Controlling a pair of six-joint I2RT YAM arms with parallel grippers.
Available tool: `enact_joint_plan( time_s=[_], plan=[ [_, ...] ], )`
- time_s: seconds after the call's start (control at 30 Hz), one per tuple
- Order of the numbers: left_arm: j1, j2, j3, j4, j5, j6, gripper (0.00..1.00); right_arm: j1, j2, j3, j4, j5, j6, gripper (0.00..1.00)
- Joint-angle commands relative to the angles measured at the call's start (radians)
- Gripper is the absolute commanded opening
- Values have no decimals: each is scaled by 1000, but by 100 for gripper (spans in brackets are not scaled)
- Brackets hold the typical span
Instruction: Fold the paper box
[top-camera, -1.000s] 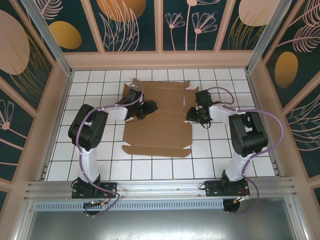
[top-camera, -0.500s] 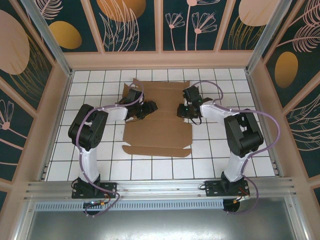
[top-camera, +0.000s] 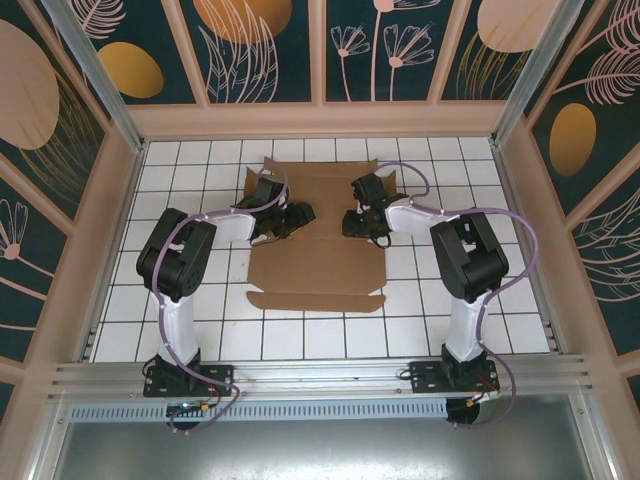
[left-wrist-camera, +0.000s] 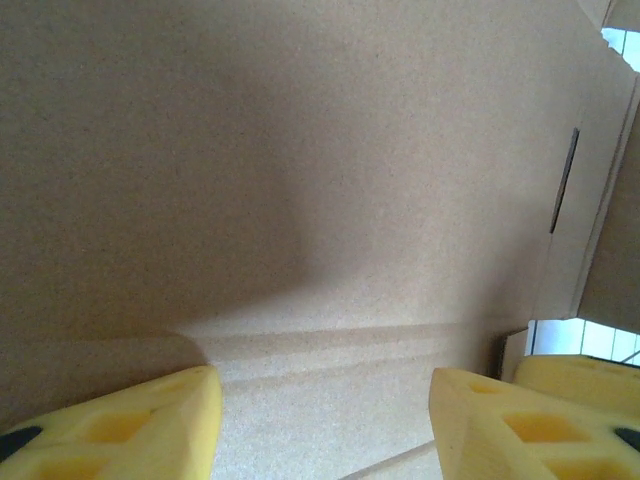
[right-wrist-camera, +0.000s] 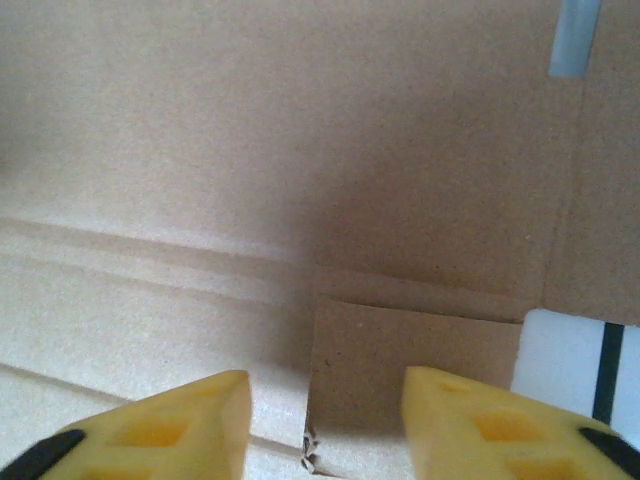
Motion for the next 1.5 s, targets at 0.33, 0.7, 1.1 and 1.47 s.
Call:
enact_joint_plan(
  time_s=[0.33, 0.7, 1.1, 1.47],
  plan=[
    [-8, -66, 153, -326, -89, 226, 58, -154, -59, 291, -107, 68, -81, 65],
    [-16, -131, 57, -323, 26, 208, 56, -264, 377, 818, -255, -136, -224, 70],
    [-16, -88, -33, -277, 29, 141, 52, -302, 592, 1035, -315, -322, -202, 46],
    [-14, -63, 44, -300, 3, 118, 51, -300, 567, 954, -259, -294, -189, 7]
  ],
)
